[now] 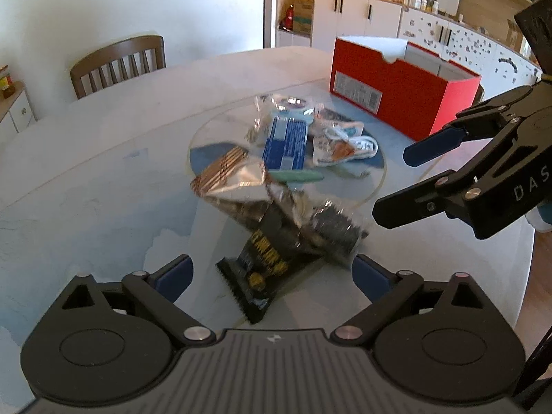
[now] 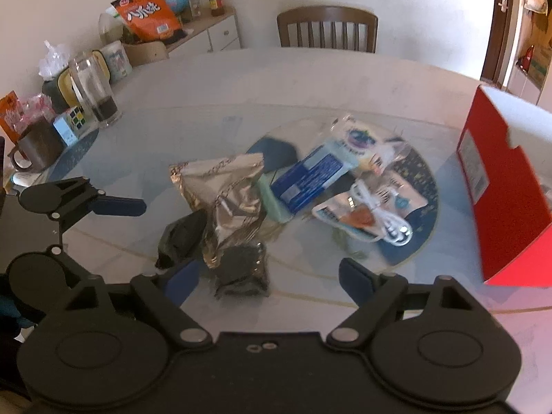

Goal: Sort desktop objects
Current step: 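Grasp the black snack bag with left tool while right tool grasps the small black bag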

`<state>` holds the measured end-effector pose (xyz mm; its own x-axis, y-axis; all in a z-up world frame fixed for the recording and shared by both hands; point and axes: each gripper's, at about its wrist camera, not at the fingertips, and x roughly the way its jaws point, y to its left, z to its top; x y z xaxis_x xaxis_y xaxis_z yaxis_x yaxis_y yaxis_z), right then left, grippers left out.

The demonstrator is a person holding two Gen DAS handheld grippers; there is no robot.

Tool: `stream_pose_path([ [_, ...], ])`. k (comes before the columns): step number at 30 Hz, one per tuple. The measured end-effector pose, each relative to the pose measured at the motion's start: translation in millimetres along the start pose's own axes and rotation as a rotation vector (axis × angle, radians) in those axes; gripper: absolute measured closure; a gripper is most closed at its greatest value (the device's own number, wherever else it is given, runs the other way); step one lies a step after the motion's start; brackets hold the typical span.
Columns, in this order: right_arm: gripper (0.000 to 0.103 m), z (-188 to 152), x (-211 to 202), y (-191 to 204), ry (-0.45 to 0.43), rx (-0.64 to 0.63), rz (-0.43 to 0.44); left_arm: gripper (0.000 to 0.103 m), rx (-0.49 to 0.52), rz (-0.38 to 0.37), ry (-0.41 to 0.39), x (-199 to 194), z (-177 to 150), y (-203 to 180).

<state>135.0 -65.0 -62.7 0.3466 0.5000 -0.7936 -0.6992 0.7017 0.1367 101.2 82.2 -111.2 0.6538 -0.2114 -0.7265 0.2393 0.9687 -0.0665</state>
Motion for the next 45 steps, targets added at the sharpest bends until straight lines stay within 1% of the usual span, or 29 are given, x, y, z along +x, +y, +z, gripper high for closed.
stream_pose_path([
  [5, 0.017, 0.9, 12.7, 7.1, 0.019, 0.004, 0.010, 0.011, 0.020, -0.017, -0.002, 4.8, -6.8, 7.4],
  [9, 0.020, 1.9, 22.5, 11.3, 0.039, 0.001, 0.009, 0.013, 0.050, -0.023, -0.009, 9.5, -6.9, 7.8],
  [10, 0.020, 2.0, 24.8, 11.9, 0.043, 0.001, 0.008, 0.020, 0.056, -0.027, -0.011, 10.8, -6.5, 7.8],
  [12, 0.023, 2.0, 29.2, 11.6, 0.055, 0.003, 0.004, 0.027, 0.067, -0.035, -0.008, 13.8, -6.4, 7.1],
  [15, 0.025, 1.3, 34.6, 11.0, 0.068, 0.007, 0.001, 0.028, 0.077, -0.036, -0.011, 16.6, -7.1, 7.9],
  [18, 0.027, 1.2, 38.0, 12.2, 0.075, 0.007, -0.003, 0.034, 0.078, -0.041, -0.014, 18.1, -7.3, 9.1],
  [20, 0.029, 1.4, 39.6, 12.0, 0.078, 0.010, -0.004, 0.035, 0.079, -0.044, -0.016, 19.1, -7.1, 9.8],
  [22, 0.030, 1.4, 40.9, 12.0, 0.081, 0.012, -0.005, 0.041, 0.081, -0.048, -0.018, 19.5, -7.0, 10.1],
  [23, 0.030, 1.5, 41.9, 12.1, 0.083, 0.012, -0.006, 0.042, 0.081, -0.052, -0.017, 19.7, -6.8, 10.3],
  [25, 0.033, 1.3, 42.7, 11.9, 0.085, 0.015, -0.006, 0.044, 0.082, -0.054, -0.018, 19.6, -6.2, 10.5],
  [27, 0.039, 1.6, 43.4, 11.7, 0.085, 0.017, -0.005, 0.046, 0.081, -0.053, -0.020, 19.4, -6.0, 11.1],
  [31, 0.043, 2.0, 45.3, 11.2, 0.091, 0.019, -0.002, 0.048, 0.075, -0.055, -0.022, 17.9, -5.8, 12.4],
  [32, 0.045, 2.1, 45.7, 11.3, 0.092, 0.019, -0.002, 0.049, 0.076, -0.054, -0.024, 17.7, -5.7, 12.2],
  [34, 0.047, 2.2, 46.3, 11.4, 0.093, 0.021, -0.001, 0.052, 0.076, -0.048, -0.023, 17.6, -5.8, 12.0],
  [36, 0.051, 2.0, 47.2, 11.2, 0.095, 0.024, 0.002, 0.054, 0.073, -0.049, -0.021, 17.2, -5.7, 12.0],
  [40, 0.057, 0.9, 46.1, 10.4, 0.089, 0.032, 0.004, 0.059, 0.085, -0.034, -0.015, 17.7, -5.8, 9.4],
  [41, 0.060, 1.0, 45.9, 10.0, 0.088, 0.035, 0.004, 0.059, 0.084, -0.031, -0.014, 17.6, -5.7, 9.0],
  [45, 0.063, 1.5, 44.6, 9.2, 0.083, 0.036, 0.004, 0.063, 0.072, -0.026, -0.018, 15.3, -5.2, 8.6],
])
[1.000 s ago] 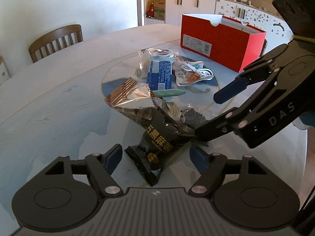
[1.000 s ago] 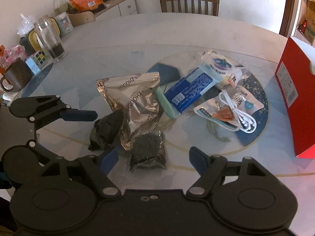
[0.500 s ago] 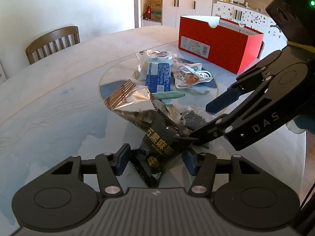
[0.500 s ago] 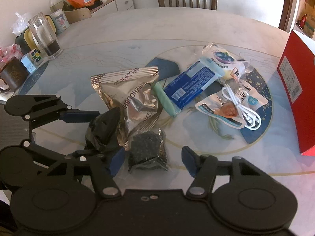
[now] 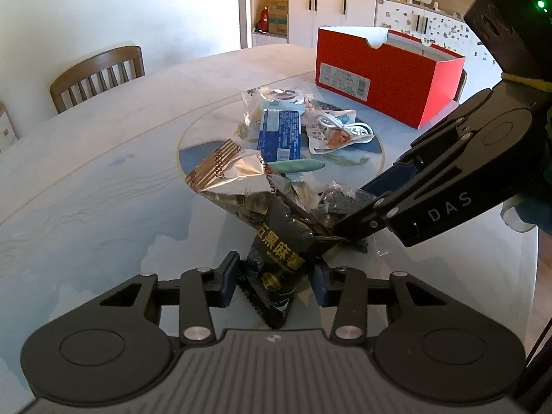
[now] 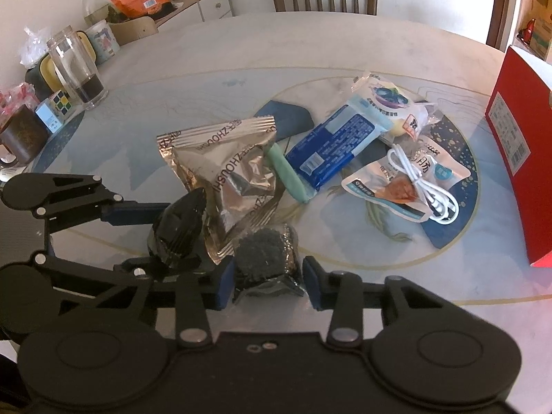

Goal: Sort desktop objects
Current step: 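Grasp the black snack bag with left tool while right tool grasps the small black bag, then carry the black snack bag and small black bag with both tools into the box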

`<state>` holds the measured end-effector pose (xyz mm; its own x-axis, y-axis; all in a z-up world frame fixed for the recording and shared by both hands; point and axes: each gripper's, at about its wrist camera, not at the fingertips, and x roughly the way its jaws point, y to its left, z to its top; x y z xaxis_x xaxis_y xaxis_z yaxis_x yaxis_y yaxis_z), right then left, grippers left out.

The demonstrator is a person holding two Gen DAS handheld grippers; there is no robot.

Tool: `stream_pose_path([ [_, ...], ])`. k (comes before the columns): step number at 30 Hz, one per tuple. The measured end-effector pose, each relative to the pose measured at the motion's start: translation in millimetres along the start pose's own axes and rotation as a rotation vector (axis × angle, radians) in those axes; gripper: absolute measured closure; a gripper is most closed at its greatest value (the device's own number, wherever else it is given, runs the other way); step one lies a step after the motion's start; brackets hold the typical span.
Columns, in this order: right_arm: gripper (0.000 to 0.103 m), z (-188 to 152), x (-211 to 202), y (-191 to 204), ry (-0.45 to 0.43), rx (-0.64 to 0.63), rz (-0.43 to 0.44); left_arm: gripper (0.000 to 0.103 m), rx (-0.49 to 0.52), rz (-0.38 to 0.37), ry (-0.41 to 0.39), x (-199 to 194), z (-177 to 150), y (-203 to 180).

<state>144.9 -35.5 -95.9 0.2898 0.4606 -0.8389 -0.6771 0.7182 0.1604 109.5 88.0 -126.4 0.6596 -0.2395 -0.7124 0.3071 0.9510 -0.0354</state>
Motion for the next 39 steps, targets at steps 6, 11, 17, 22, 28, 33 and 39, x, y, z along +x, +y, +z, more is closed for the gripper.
stream_pose_path([
  [6, 0.067, -0.3, -6.6, -3.7, -0.009, 0.006, -0.001, 0.066, -0.019, -0.001, 0.000, -4.2, 0.6, -0.5],
  [11, 0.069, -1.2, -14.8, -9.3, -0.024, 0.017, -0.009, 0.066, -0.036, -0.005, -0.002, -8.5, 0.7, -2.4],
  [17, 0.069, -1.6, -24.0, -16.5, -0.037, 0.026, -0.019, 0.066, -0.057, -0.008, 0.000, -15.2, -0.5, -5.6],
  [22, 0.069, -3.9, -29.8, -17.6, -0.044, 0.029, -0.021, 0.066, -0.067, -0.009, -0.001, -20.4, 0.8, -9.2],
  [28, 0.069, -5.8, -41.3, -21.5, -0.063, 0.036, -0.023, 0.066, -0.073, -0.010, -0.015, -28.0, 6.2, -15.2],
  [33, 0.069, -8.5, -54.7, -26.0, -0.086, 0.046, -0.025, 0.066, -0.078, -0.012, -0.026, -35.9, 14.1, -21.5],
  [39, 0.069, -9.4, -73.0, -34.3, -0.116, 0.050, -0.023, 0.066, -0.081, -0.010, -0.034, -41.6, 27.3, -31.8],
])
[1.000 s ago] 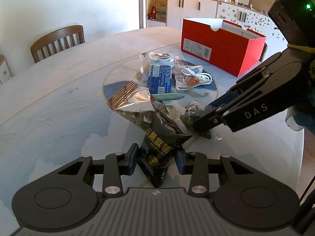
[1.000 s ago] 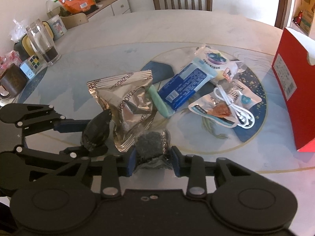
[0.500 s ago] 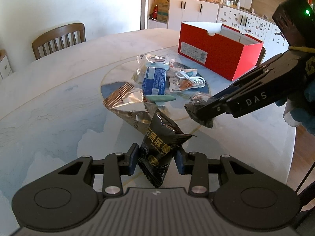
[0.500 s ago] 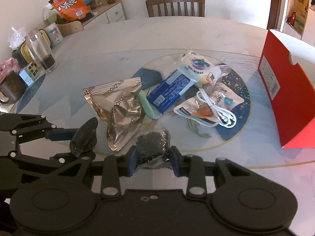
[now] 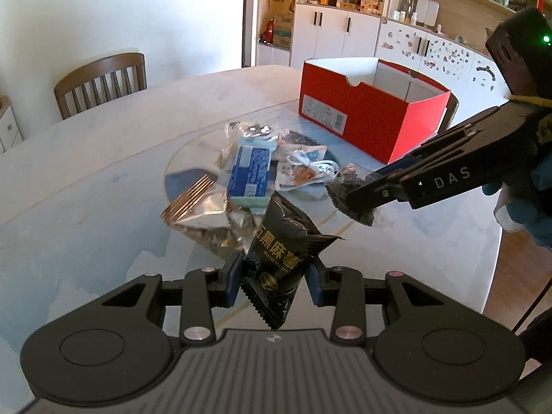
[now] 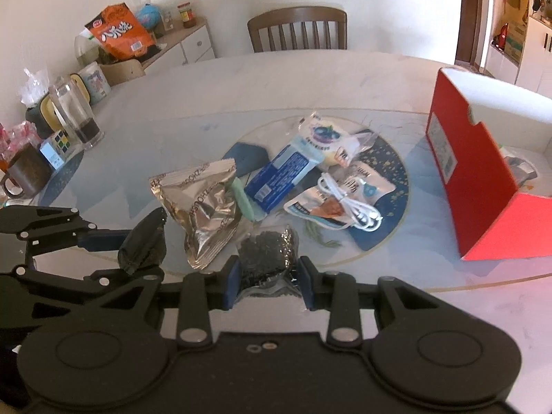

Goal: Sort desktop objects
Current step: 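Carry the black snack bag and small black bag with both tools into the box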

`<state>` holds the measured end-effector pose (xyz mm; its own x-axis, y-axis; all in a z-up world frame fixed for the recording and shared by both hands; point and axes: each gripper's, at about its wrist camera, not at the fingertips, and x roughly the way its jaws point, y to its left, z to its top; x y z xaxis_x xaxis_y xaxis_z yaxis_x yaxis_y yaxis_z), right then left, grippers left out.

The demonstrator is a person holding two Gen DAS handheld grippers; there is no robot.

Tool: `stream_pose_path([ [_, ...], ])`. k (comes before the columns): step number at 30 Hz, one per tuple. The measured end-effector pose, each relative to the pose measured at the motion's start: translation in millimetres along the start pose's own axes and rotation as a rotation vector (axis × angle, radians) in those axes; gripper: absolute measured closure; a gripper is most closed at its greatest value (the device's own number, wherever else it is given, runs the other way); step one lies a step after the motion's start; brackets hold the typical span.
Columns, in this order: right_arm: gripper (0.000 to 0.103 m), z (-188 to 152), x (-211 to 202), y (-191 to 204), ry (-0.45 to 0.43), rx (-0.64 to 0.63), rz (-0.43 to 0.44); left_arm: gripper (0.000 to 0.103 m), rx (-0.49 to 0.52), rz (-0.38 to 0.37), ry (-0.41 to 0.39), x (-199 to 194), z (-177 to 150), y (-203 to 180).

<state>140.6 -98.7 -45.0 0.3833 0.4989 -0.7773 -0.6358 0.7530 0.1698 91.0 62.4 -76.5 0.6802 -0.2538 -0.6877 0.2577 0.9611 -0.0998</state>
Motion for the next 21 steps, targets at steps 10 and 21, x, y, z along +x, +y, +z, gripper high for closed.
stream_pose_path([
  [10, 0.069, 6.7, -27.3, -31.3, -0.048, 0.012, -0.014, 0.066, -0.002, 0.013, -0.012, -1.2, 27.6, -19.9],
  [21, 0.069, 15.7, -47.8, -73.3, -0.092, 0.023, -0.008, 0.066, -0.016, 0.028, -0.023, 9.0, 64.5, -45.2],
])
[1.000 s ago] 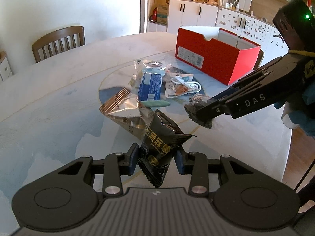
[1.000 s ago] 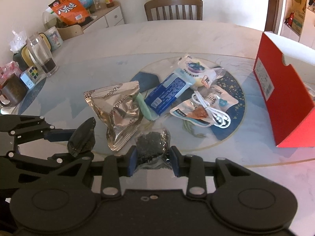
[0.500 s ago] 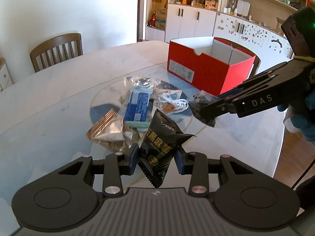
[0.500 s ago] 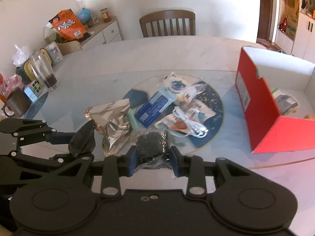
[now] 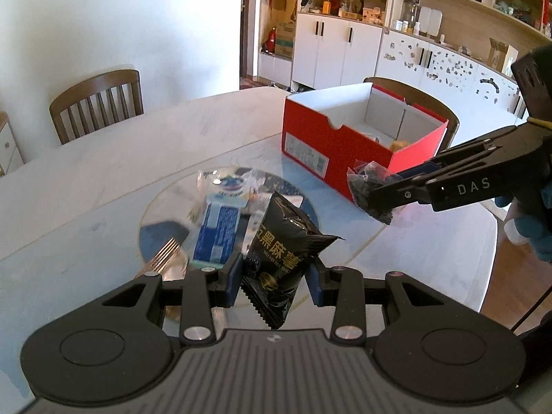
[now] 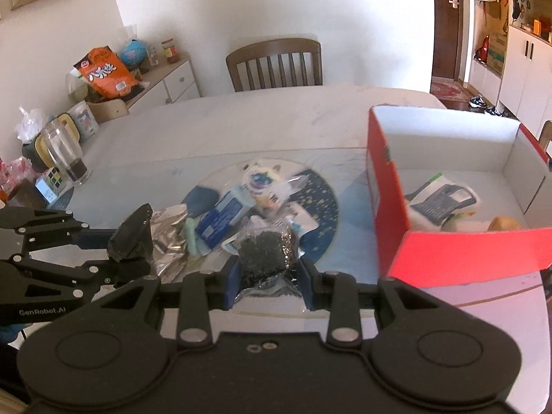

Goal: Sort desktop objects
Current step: 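Carry the black snack bag and small black bag with both tools into the box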

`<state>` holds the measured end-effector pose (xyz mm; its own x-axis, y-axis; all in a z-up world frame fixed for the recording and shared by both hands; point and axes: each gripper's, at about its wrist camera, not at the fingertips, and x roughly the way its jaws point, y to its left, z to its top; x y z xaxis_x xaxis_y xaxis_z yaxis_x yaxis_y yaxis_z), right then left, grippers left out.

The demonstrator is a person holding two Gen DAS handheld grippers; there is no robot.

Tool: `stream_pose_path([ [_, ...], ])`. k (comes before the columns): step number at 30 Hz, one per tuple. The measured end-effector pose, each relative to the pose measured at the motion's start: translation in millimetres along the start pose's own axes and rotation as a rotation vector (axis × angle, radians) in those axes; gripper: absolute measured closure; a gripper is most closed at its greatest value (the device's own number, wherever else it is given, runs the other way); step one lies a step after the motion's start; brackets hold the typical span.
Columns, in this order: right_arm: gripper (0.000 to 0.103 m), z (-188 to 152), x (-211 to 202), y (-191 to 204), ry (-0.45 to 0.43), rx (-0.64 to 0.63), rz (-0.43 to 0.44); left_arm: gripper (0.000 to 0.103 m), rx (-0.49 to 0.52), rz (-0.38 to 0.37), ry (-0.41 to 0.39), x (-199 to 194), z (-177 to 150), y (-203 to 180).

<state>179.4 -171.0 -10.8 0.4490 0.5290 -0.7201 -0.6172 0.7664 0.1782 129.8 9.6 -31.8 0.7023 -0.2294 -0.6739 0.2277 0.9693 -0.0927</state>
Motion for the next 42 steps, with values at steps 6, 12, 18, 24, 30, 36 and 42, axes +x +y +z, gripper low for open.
stream_pose_path([
  [6, 0.069, 7.0, -6.9, -23.9, -0.012, -0.009, 0.021, 0.066, -0.005, 0.002, -0.007, 12.9, 19.0, -19.2],
  [12, 0.069, 15.3, -16.7, -50.1, -0.027, -0.008, 0.023, 0.066, -0.001, -0.001, -0.014, 27.4, 37.2, -41.1],
  [18, 0.069, 18.2, -24.9, -74.7, -0.033, -0.005, 0.027, 0.066, 0.004, -0.002, -0.020, 40.2, 54.4, -61.1],
  [24, 0.069, 22.0, -32.5, -97.0, -0.041, -0.006, 0.030, 0.066, 0.016, -0.005, -0.020, 51.6, 70.0, -82.5],
  [30, 0.069, 25.5, -39.0, -117.4, -0.048, -0.008, 0.017, 0.066, 0.035, -0.015, -0.019, 63.6, 84.9, -102.1],
  [36, 0.069, 32.9, -40.1, -146.3, -0.043, 0.018, -0.009, 0.066, 0.062, -0.026, -0.011, 80.2, 102.8, -119.8],
  [42, 0.069, 40.6, -42.9, -175.6, -0.047, 0.036, -0.033, 0.066, 0.105, -0.034, -0.005, 95.0, 119.7, -135.8],
])
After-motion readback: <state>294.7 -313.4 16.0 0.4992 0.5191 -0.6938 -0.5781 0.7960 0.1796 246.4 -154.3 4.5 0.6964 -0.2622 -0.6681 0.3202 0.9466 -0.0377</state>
